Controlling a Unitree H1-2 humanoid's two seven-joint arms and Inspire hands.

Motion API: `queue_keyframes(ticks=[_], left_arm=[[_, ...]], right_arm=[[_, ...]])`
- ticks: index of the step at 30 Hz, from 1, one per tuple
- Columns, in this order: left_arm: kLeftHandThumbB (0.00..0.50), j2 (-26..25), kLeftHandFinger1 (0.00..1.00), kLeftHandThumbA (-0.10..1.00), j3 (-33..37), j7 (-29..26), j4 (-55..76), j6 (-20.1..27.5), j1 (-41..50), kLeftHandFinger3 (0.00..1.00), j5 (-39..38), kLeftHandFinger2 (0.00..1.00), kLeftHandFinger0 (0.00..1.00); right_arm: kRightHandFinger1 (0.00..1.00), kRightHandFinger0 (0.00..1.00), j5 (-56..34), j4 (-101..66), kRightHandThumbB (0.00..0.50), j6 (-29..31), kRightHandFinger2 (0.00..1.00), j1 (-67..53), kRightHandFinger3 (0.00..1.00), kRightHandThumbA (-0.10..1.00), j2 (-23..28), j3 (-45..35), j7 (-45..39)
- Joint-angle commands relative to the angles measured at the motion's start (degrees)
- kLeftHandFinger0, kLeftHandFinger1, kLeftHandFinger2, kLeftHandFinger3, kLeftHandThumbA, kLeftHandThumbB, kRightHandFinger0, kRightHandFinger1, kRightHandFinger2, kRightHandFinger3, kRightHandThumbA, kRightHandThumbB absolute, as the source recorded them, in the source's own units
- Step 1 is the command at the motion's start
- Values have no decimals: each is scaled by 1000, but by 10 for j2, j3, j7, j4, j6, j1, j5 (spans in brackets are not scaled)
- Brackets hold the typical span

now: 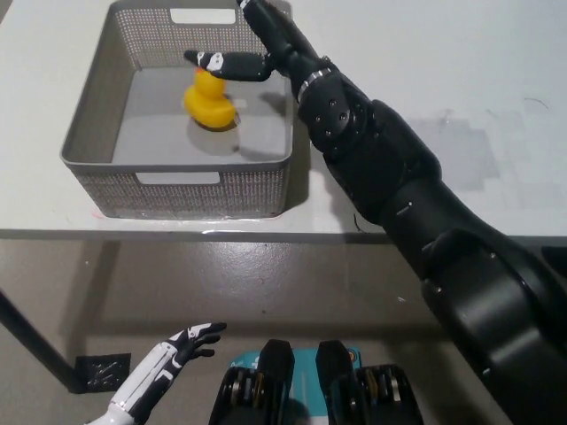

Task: Use the right hand to pick up a yellow duck toy and place it into a container on the left hand side

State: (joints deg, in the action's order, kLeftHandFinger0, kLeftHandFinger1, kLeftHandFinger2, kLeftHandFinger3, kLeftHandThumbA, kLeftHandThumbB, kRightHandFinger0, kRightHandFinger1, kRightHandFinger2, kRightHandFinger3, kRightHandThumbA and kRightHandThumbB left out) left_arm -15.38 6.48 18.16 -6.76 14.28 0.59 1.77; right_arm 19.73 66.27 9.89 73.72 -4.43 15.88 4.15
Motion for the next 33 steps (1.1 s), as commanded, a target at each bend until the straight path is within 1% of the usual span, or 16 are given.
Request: queue_keyframes(ticks=[1, 4, 5, 8, 10, 11, 14, 16, 21, 23, 26, 27, 28, 30, 32, 33], left_arm=[[254, -7, 905, 1000, -2, -3, -1, 39, 5, 1000, -2, 930, 897], [256, -6, 921, 1000, -3, -4, 5, 27, 7, 1000, -1, 938, 919], [247, -7, 923, 1000, -3, -3, 6, 27, 7, 1000, -1, 940, 924], [246, -9, 924, 1000, -3, -4, 6, 25, 4, 1000, 3, 945, 925], [248, -9, 923, 1000, -3, -4, 3, 27, 3, 1000, 3, 944, 922], [268, -8, 917, 1000, -4, -4, 5, 21, 3, 1000, 1, 938, 915], [250, -11, 913, 1000, -4, -5, 9, 21, 5, 1000, 6, 940, 902], [245, -12, 906, 1000, -6, -7, 11, 21, 7, 1000, 9, 935, 891], [243, -17, 898, 1000, -8, -9, 4, 34, 10, 1000, 12, 930, 879], [245, -16, 899, 1000, -10, -9, 4, 29, 13, 1000, 9, 930, 883], [239, -16, 902, 1000, -13, -10, 2, 29, 14, 1000, 7, 932, 891], [232, -17, 905, 1000, -13, -11, -1, 34, 15, 1000, 8, 937, 891], [234, -17, 912, 1000, -14, -12, -2, 35, 16, 1000, 9, 949, 895], [227, -14, 908, 1000, -17, -15, -7, 41, 13, 1000, 6, 953, 888], [224, -12, 912, 1000, -19, -17, -9, 44, 13, 1000, 4, 966, 886], [226, -11, 927, 1000, -21, -17, -4, 35, 17, 1000, 1, 997, 902]], right_arm=[[1000, 1000, 1, -54, 366, -20, 1000, 8, 1000, 1000, 15, 3, -30], [1000, 1000, -1, -114, 373, -32, 1000, -12, 1000, 1000, 36, -1, -45], [1000, 1000, -2, -141, 356, -41, 1000, -18, 1000, 1000, 44, -3, -52], [1000, 1000, 1, -245, 392, -60, 1000, -44, 1000, 1000, 78, -9, -69], [1000, 1000, 3, -296, 345, -69, 1000, -56, 1000, 1000, 96, -14, -73], [1000, 1000, 3, -341, 324, -78, 1000, -66, 1000, 1000, 113, -20, -81], [1000, 1000, -13, -441, 336, -105, 1000, -92, 1000, 1000, 146, -40, -101], [1000, 1000, -16, -502, 328, -112, 1000, -114, 1000, 1000, 172, -55, -104], [1000, 1000, -43, -628, 330, -147, 1000, -160, 1000, 1000, 219, -96, -120], [1000, 1000, -57, -704, 301, -164, 1000, -195, 1000, 1000, 242, -123, -123], [1000, 1000, -72, -769, 299, -172, 1000, -235, 1000, 1000, 250, -148, -115], [1000, 1000, -76, -803, 299, -167, 1000, -261, 1000, 1000, 247, -158, -105], [1000, 1000, -81, -827, 271, -154, 1000, -283, 1000, 984, 240, -164, -94], [1000, 1000, -89, -885, 244, -99, 1000, -351, 1000, 921, 224, -175, -63], [1000, 1000, -94, -924, 231, -72, 1000, -401, 1000, 892, 207, -177, -47], [1000, 1000, -111, -958, 185, -39, 1000, -461, 1000, 835, 189, -173, -35]])
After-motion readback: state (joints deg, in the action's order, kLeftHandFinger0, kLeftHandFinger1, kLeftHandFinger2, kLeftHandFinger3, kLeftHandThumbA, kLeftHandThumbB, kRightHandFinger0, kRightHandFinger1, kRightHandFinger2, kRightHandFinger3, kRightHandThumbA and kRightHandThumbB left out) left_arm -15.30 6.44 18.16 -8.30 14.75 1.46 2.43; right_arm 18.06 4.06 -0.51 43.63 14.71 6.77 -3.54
